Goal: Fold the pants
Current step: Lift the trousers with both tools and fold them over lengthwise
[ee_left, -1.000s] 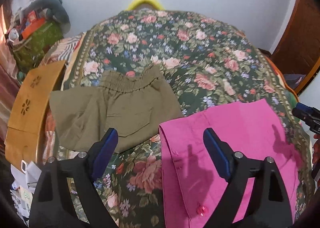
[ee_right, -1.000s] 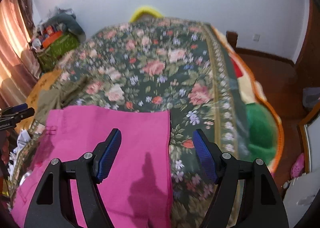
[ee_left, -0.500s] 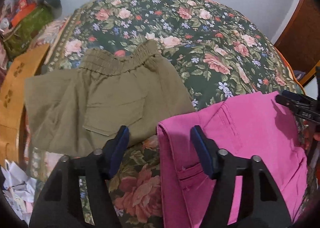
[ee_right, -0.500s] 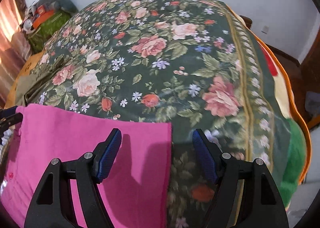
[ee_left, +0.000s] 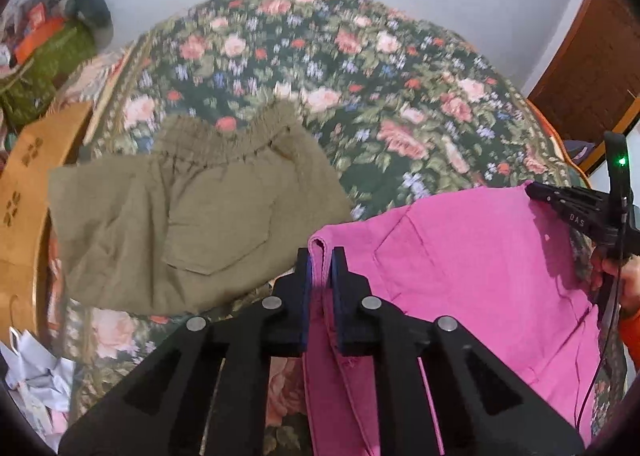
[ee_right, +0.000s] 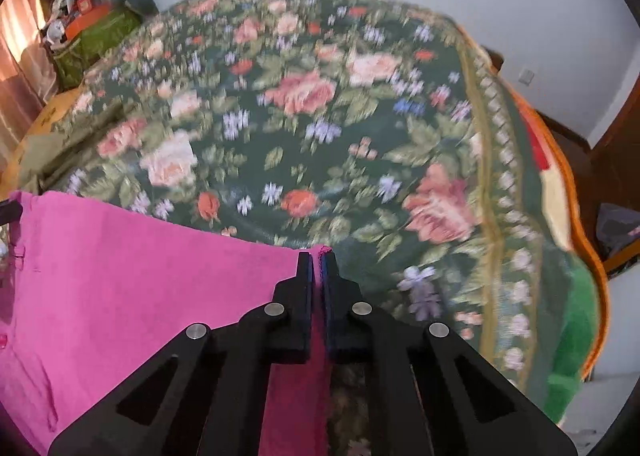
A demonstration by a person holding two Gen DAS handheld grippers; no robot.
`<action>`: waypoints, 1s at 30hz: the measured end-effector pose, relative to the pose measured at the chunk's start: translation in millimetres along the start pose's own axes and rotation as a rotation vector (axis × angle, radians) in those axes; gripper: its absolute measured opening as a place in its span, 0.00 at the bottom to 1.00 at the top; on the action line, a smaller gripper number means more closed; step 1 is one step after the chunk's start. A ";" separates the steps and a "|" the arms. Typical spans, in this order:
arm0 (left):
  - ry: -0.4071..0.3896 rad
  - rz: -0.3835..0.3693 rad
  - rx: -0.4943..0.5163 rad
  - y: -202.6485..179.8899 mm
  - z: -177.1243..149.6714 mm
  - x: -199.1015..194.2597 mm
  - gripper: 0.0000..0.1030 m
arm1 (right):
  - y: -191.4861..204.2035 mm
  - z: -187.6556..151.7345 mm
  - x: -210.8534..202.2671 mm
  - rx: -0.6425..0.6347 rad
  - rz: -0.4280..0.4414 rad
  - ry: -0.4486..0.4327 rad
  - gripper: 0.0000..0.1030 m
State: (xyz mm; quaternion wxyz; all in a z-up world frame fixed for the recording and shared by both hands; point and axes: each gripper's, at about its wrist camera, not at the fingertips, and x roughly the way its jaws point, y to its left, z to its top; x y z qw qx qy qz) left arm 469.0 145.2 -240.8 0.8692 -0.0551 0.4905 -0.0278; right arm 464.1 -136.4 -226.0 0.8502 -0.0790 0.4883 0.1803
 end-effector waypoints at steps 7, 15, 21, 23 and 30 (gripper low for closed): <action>-0.114 0.018 0.017 -9.9 22.0 -54.8 0.08 | -5.2 26.3 -63.7 0.048 0.037 -0.136 0.03; -0.175 0.021 0.033 -17.0 28.8 -112.7 0.08 | 1.3 37.4 -132.9 0.067 0.095 -0.242 0.03; -0.166 0.017 0.056 -25.1 9.7 -138.8 0.08 | 16.4 15.7 -164.4 0.060 0.115 -0.264 0.03; -0.174 0.030 0.071 -29.1 -0.1 -148.8 0.08 | 20.7 6.1 -175.9 0.063 0.128 -0.276 0.03; -0.203 0.039 0.086 -37.2 -37.7 -178.2 0.08 | 33.5 -32.7 -218.6 -0.003 0.088 -0.342 0.03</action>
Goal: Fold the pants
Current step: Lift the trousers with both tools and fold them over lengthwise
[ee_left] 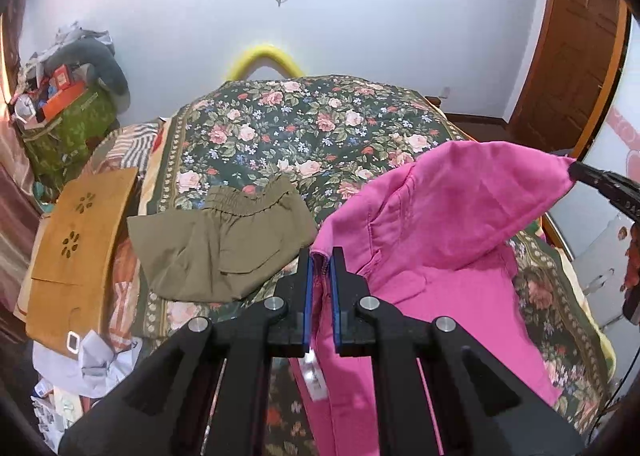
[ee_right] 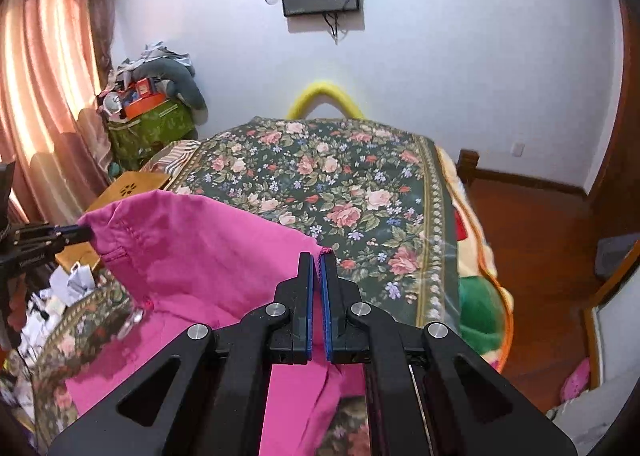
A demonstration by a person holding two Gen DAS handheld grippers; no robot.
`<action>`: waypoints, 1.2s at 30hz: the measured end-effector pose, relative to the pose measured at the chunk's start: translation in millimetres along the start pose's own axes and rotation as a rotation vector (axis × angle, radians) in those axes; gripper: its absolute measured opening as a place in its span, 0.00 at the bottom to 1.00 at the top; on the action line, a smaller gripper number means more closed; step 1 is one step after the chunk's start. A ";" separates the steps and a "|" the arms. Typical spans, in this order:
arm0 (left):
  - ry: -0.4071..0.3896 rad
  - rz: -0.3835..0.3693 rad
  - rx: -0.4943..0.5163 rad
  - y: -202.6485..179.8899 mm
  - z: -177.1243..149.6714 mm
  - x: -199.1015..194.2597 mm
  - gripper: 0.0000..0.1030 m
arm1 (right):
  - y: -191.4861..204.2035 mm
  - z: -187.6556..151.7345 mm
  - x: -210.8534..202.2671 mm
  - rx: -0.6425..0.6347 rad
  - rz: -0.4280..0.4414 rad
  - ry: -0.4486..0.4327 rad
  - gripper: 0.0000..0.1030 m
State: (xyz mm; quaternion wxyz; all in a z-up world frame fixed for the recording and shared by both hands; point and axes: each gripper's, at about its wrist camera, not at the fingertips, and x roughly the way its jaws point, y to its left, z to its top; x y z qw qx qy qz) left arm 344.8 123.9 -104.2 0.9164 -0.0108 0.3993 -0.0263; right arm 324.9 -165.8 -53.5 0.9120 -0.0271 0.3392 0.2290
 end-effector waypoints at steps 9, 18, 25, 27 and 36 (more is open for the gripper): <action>-0.010 -0.008 0.035 -8.1 -37.6 -34.5 0.08 | 7.2 -35.8 -37.4 -0.015 0.000 -0.014 0.03; 0.001 -0.010 0.050 -12.9 -89.3 -51.0 0.08 | 8.8 -81.3 -56.6 0.043 0.039 0.017 0.03; 0.055 -0.016 0.035 -13.7 -131.4 -50.3 0.08 | 20.2 -130.0 -57.0 0.032 0.054 0.094 0.03; 0.072 -0.017 0.028 -13.8 -143.3 -48.6 0.08 | 23.8 -143.5 -54.7 0.027 0.050 0.118 0.03; 0.128 -0.007 0.000 -7.8 -180.3 -45.4 0.08 | 25.6 -189.5 -51.5 0.077 0.065 0.203 0.05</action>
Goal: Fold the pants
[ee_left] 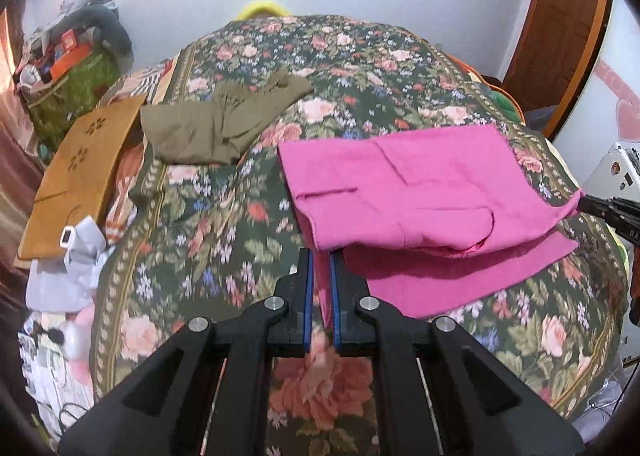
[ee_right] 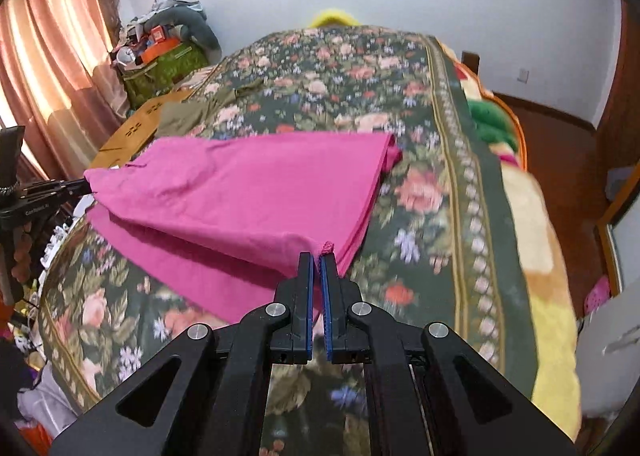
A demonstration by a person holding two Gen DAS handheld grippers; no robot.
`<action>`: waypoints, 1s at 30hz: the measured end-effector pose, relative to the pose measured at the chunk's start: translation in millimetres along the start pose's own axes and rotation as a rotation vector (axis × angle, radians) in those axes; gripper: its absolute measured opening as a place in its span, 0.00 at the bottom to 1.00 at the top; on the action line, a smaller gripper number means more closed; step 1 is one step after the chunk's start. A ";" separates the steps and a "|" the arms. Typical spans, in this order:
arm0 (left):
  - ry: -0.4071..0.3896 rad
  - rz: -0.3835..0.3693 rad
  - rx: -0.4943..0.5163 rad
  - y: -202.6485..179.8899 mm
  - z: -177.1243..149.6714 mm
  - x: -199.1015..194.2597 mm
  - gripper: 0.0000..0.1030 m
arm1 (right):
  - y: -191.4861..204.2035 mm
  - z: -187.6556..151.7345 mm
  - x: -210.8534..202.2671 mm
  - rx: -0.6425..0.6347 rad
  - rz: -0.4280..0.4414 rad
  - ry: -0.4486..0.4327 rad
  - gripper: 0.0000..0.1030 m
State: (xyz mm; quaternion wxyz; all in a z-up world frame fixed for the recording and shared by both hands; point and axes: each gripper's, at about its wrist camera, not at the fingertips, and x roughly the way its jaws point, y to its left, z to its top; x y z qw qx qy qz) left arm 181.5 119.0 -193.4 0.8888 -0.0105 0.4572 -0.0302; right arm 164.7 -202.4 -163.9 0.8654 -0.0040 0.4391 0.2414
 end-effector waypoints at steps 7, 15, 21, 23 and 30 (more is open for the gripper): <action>0.032 0.018 -0.039 9.5 -15.6 -5.6 0.09 | 7.7 -15.5 -4.5 -0.011 -0.018 0.059 0.06; -0.032 0.062 0.024 -3.6 -11.5 -37.1 0.55 | 26.5 -12.6 -35.0 -0.063 -0.034 -0.033 0.42; -0.052 0.035 0.118 -33.4 2.3 -43.0 0.83 | 49.4 1.8 -37.3 -0.107 0.008 -0.086 0.70; -0.043 0.036 0.156 -44.1 5.8 -37.4 0.85 | 55.7 6.1 -29.1 -0.121 0.024 -0.083 0.72; 0.046 0.061 0.280 -74.7 8.1 1.2 0.85 | 74.3 11.2 4.3 -0.174 0.079 -0.018 0.72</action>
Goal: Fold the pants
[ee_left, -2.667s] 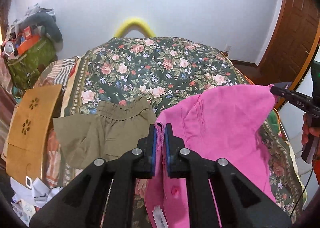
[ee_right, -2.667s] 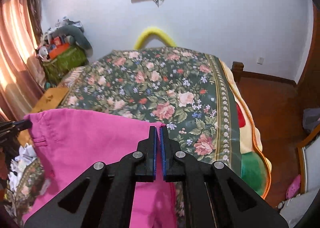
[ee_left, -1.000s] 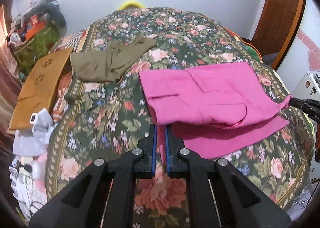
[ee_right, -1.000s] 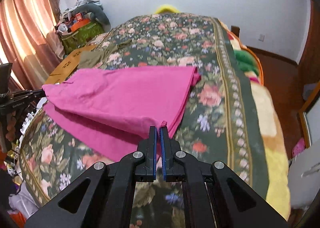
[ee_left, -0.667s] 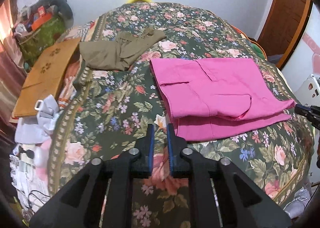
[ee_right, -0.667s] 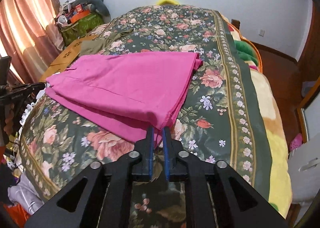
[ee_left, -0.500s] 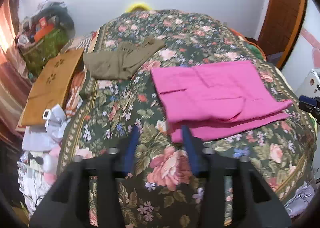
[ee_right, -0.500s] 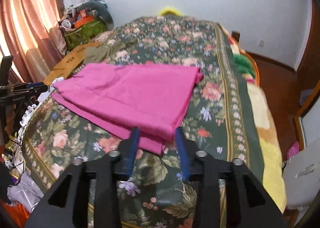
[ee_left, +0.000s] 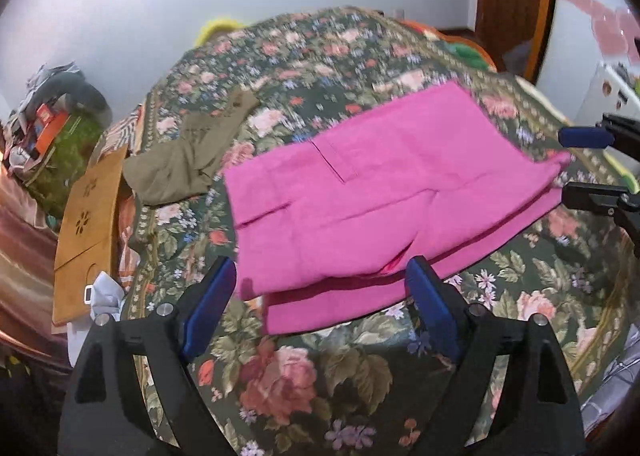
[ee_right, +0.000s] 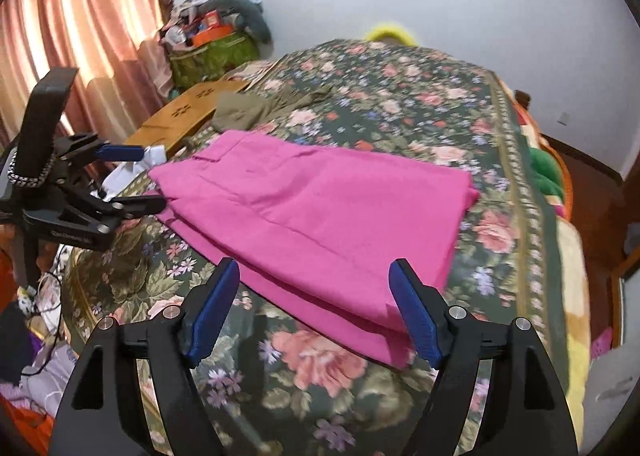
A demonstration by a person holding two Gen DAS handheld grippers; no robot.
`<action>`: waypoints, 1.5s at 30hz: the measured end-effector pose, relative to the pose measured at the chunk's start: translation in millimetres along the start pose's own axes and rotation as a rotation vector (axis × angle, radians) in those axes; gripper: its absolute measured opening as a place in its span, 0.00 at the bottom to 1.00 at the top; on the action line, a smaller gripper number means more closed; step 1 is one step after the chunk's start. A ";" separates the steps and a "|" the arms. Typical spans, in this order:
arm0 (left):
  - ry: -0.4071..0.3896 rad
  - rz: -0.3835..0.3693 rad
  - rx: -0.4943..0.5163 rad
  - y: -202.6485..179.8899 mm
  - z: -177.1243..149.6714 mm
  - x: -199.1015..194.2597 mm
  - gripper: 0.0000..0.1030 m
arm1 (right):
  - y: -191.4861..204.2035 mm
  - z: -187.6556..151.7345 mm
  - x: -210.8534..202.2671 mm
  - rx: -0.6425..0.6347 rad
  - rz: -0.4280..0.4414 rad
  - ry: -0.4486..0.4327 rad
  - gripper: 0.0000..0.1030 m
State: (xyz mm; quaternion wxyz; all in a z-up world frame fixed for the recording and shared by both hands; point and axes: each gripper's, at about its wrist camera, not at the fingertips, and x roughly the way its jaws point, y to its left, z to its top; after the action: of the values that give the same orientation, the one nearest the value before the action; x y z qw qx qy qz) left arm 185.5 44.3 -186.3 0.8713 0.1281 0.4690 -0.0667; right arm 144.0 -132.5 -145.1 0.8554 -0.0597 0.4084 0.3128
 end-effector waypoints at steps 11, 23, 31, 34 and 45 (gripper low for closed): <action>0.017 -0.023 0.049 -17.5 13.2 19.1 0.85 | 15.7 9.8 46.6 -0.013 0.121 0.105 0.72; -0.024 -0.078 0.044 -21.1 18.5 13.5 0.71 | 18.7 29.4 59.6 0.017 0.217 0.093 0.20; -0.067 -0.054 0.056 -25.2 14.6 4.8 0.17 | 25.4 32.0 40.9 -0.022 0.223 0.022 0.07; -0.092 -0.061 0.044 -22.9 15.8 -4.9 0.13 | 30.2 31.9 32.6 -0.055 0.206 0.002 0.07; -0.037 -0.095 0.041 -29.9 -2.3 -2.8 0.13 | 36.2 15.4 41.2 -0.075 0.183 0.058 0.08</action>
State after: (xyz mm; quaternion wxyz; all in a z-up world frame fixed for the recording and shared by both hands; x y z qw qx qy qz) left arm 175.1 16.3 -190.0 0.8728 0.1222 0.4570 -0.1201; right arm 152.4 -78.1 -159.7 0.8083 -0.0631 0.4246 0.4029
